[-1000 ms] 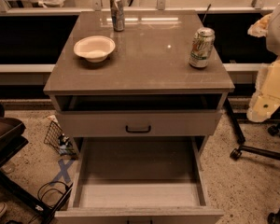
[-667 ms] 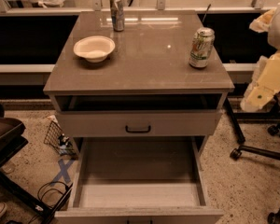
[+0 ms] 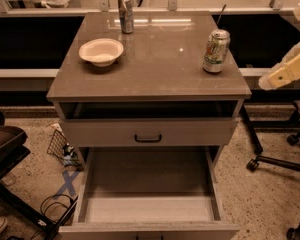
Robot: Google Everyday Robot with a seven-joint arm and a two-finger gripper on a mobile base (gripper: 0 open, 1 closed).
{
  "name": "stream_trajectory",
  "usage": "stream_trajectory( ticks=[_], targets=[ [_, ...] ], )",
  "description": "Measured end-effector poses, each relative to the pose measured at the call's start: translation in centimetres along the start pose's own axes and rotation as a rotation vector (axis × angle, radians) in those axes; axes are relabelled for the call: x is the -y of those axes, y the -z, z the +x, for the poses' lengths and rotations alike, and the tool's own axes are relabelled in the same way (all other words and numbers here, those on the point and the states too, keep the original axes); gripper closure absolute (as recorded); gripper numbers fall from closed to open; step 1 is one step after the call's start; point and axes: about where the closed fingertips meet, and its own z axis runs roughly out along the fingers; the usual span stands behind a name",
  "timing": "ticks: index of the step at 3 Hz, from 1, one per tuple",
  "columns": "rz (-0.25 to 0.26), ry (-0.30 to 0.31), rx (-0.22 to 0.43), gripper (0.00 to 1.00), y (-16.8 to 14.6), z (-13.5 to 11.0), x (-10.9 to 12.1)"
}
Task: Place 7up can into middle drawer
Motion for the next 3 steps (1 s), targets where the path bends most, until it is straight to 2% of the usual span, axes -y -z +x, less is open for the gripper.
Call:
stream_trajectory(
  ticks=[1,2,3],
  targets=[
    [0.018,-0.091,0.195,0.00,-1.5,-0.2,1.6],
    [0.018,-0.091,0.195,0.00,-1.5,-0.2,1.6],
    [0.008,-0.151,0.244,0.00,-4.4,-0.6,3.1]
  ],
)
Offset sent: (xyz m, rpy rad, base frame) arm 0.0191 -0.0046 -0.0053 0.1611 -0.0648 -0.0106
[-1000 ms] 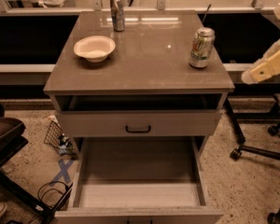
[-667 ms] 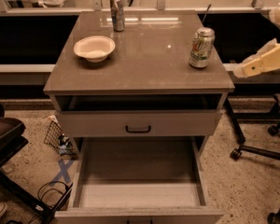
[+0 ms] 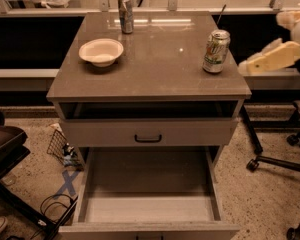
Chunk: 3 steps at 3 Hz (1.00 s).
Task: Place 7up can into middle drawer
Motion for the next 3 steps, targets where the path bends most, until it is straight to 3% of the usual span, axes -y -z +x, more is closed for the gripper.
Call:
stream_trajectory(
  ticks=[2,3],
  targets=[
    [0.014,-0.080,0.138,0.00,-5.8,0.2,4.4],
    [0.036,-0.078,0.184,0.00,-8.5,1.5,7.5]
  ],
)
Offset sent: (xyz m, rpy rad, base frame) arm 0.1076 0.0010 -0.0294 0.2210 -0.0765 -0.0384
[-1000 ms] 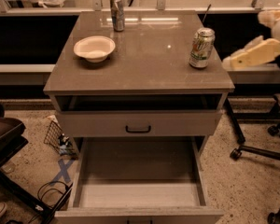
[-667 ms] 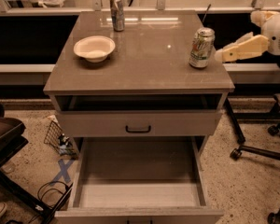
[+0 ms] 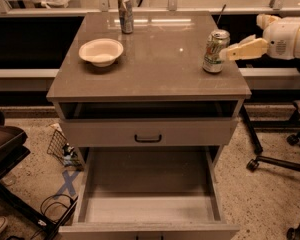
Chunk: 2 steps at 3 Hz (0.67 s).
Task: Place 7up can into middle drawer
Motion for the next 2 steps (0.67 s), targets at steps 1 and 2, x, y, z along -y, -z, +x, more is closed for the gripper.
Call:
stream_trajectory(
  ticks=[1,2],
  targets=[
    [0.001,-0.019,0.031,0.00,-2.2,1.4,2.1],
    [-0.008,-0.057,0.070,0.00,-3.6,2.3,3.0]
  ],
)
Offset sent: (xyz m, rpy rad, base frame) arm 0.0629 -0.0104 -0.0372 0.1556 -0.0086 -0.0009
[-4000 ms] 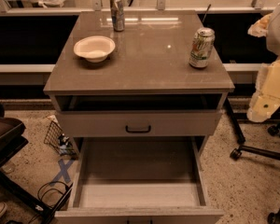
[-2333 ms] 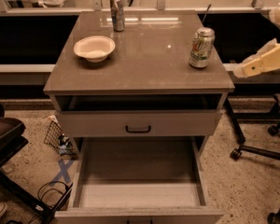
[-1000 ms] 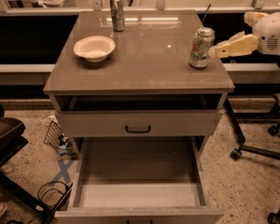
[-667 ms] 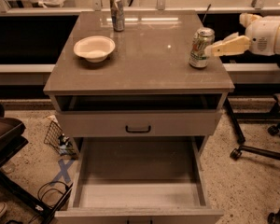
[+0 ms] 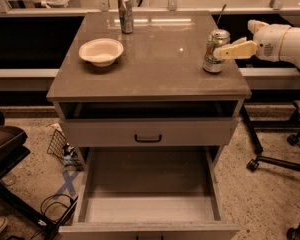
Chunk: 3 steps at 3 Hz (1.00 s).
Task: Place 7up can into middle drawer
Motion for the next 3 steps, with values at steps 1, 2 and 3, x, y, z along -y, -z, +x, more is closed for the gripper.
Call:
stream_trajectory(
  ticks=[1,2,3],
  targets=[
    [-0.018,-0.048,0.032,0.18,-1.5,1.1,-0.1],
    [-0.043,-0.070,0.055,0.41,-2.8,1.3,-0.4],
    [-0.068,-0.072,0.067,0.64,-3.8,0.8,-0.8]
  ],
)
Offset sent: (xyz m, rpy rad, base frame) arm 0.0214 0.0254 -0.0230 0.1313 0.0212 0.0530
